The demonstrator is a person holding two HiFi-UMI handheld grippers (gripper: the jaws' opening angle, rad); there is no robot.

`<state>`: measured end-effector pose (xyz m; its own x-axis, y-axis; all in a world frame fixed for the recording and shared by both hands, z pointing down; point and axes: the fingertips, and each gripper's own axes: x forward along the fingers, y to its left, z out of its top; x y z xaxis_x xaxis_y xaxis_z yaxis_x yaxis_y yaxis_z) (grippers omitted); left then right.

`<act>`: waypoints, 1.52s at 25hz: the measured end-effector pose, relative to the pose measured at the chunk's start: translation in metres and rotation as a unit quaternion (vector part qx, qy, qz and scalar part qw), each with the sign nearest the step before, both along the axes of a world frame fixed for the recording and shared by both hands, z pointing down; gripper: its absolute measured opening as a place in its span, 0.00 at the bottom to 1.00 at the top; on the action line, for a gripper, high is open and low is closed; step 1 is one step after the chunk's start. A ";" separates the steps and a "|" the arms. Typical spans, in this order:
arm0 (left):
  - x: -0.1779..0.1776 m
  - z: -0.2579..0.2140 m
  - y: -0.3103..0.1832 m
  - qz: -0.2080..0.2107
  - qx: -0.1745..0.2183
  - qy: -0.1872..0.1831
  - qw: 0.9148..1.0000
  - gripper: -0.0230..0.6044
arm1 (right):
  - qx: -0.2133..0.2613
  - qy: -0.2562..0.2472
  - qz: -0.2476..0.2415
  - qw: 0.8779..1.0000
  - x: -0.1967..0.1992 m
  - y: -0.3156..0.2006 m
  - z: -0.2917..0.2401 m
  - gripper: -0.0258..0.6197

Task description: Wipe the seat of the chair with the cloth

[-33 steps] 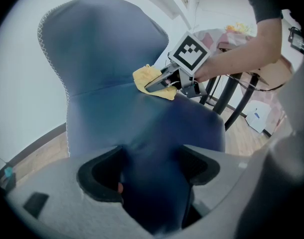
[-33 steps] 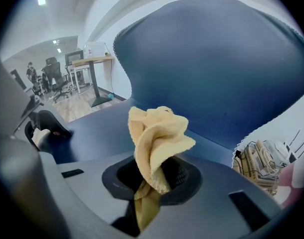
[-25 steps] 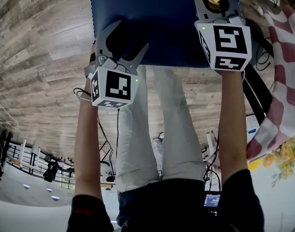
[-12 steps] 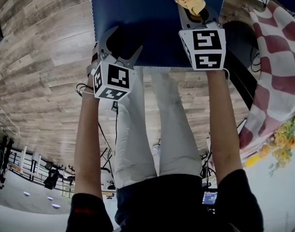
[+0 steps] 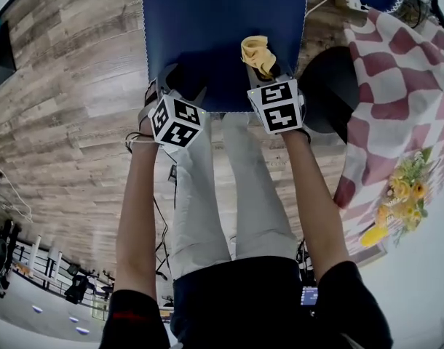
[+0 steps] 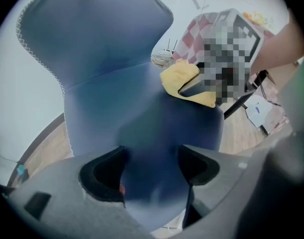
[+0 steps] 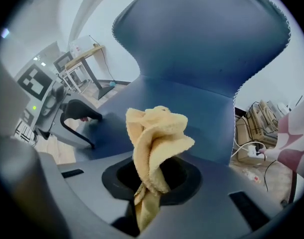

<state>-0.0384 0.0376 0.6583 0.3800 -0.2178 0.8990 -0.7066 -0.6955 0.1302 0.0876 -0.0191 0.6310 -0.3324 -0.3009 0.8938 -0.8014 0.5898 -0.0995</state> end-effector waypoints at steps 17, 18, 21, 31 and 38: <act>-0.014 -0.158 -0.010 -0.055 0.015 0.017 0.998 0.08 | 0.047 -0.038 0.036 0.998 -0.001 0.005 -0.150 0.13; -0.017 -0.175 -0.023 -0.070 0.028 0.023 0.997 0.08 | 0.061 -0.043 0.037 0.997 -0.001 -0.006 -0.167 0.13; -0.029 -0.232 -0.054 -0.118 0.061 0.045 0.990 0.07 | 0.098 -0.061 0.037 0.993 -0.006 -0.032 -0.220 0.13; -0.060 -0.422 -0.121 -0.196 0.164 0.125 0.959 0.07 | 0.224 -0.113 0.030 0.967 -0.018 -0.102 -0.404 0.13; -0.060 -0.554 -0.138 -0.202 0.254 0.183 0.928 0.07 | 0.295 -0.157 0.038 0.942 -0.026 -0.111 -0.524 0.13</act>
<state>-0.0985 -0.1004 0.1048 0.4348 -0.7695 0.4677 -0.8963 -0.4201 0.1419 0.0614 -0.1298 0.1074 -0.5094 -0.7482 0.4250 -0.8294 0.5585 -0.0108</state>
